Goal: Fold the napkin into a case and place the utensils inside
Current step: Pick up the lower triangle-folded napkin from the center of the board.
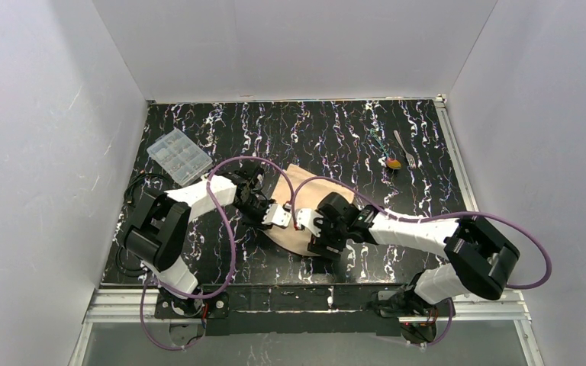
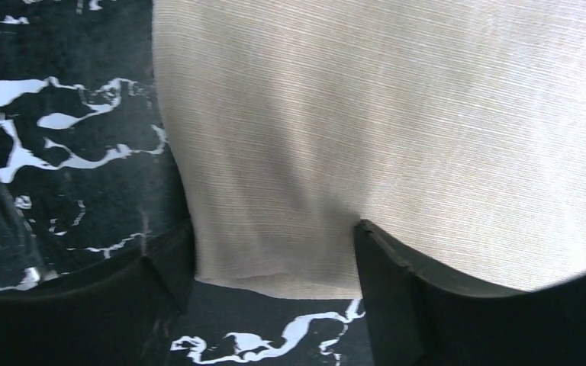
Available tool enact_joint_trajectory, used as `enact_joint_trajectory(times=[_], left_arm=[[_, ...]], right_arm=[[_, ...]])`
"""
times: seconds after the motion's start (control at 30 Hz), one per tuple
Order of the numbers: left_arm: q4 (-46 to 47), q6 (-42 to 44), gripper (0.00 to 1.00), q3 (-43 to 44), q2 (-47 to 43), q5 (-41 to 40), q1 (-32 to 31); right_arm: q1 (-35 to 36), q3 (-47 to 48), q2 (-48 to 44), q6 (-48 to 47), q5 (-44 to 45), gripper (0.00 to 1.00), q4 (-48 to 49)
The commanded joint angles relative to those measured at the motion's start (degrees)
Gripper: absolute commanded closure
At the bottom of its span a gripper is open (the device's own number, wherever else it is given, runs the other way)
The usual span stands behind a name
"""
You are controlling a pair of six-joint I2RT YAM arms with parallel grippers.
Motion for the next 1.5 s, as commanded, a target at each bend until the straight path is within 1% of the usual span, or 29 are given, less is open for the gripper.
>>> enact_joint_trajectory(times=[0.0, 0.17, 0.3, 0.47, 0.57, 0.67, 0.7, 0.8, 0.93, 1.0, 1.07, 1.13, 1.2, 1.3, 1.37, 1.43, 1.47], left_arm=[[0.6, -1.8, 0.73, -2.7, -0.1, -3.2, 0.4], [-0.6, -5.3, 0.73, -2.6, -0.9, -2.8, 0.8], [-1.0, -8.7, 0.71, -3.1, -2.7, -1.9, 1.8], [-0.7, -15.2, 0.68, -3.2, -4.7, -0.6, 2.4], [0.5, -18.8, 0.56, -3.6, -6.7, 0.4, 2.4], [0.0, -21.2, 0.41, -1.7, -7.8, 1.7, 2.4], [-1.0, -21.3, 0.38, -0.6, -7.9, 2.1, 2.4], [-5.2, -19.6, 0.36, 1.9, -8.0, 3.0, 2.4], [-5.9, -12.6, 0.36, -0.1, -8.1, 2.7, 2.4], [-5.6, -10.5, 0.36, -0.7, -6.8, 1.7, 2.4], [-4.8, -9.7, 0.37, -0.3, -4.5, 0.3, 2.4], [-4.0, -9.1, 0.38, 0.4, -2.2, -0.8, 2.4], [-3.0, -8.8, 0.37, 1.0, -1.0, -0.9, 2.4], [-2.4, -8.9, 0.37, 2.3, 0.6, -0.3, 2.4], [-2.6, -9.1, 0.37, 3.3, 2.0, -0.2, 2.4], [-3.5, -9.1, 0.4, 4.5, 3.0, 0.0, 2.4], [-4.0, -9.2, 0.44, 4.8, 3.3, 0.2, 2.3]], right_arm=[[-1.9, -0.8, -2.1, -0.9, 1.2, 0.16, 3.7], [-4.9, -3.1, -1.6, -6.1, -0.1, 0.14, 11.0], [-7.6, -2.2, 1.5, -9.8, -4.4, 0.16, 12.7], [-9.1, -0.6, 4.3, -11.8, -5.5, 0.16, 13.7], [-9.3, -0.2, 4.9, -12.3, -5.9, 0.19, 12.9], [-9.3, 0.2, 5.0, -12.4, -5.8, 0.25, 11.6], [-9.3, 0.5, 5.1, -12.5, -5.8, 0.27, 10.8], [-9.4, 0.6, 4.7, -12.0, -5.4, 0.35, 9.6], [-9.4, -1.1, 2.4, -9.5, -4.3, 0.38, 11.3], [-9.3, -1.4, 1.8, -8.6, -3.9, 0.4, 11.6], [-9.4, -0.8, 2.1, -8.1, -4.1, 0.48, 10.9], [-9.6, 0.1, 2.1, -7.9, -5.2, 0.62, 9.7], [-10.2, 0.7, 1.8, -7.4, -6.3, 0.72, 8.7], [-11.4, 1.7, 1.1, -6.3, -9.1, 0.81, 7.4], [-12.4, 2.7, 1.0, -5.5, -11.3, 0.85, 6.1], [-13.4, 3.6, 1.3, -4.9, -13.7, 0.87, 4.7], [-14.0, 3.9, 1.5, -4.5, -14.5, 0.89, 4.1]])
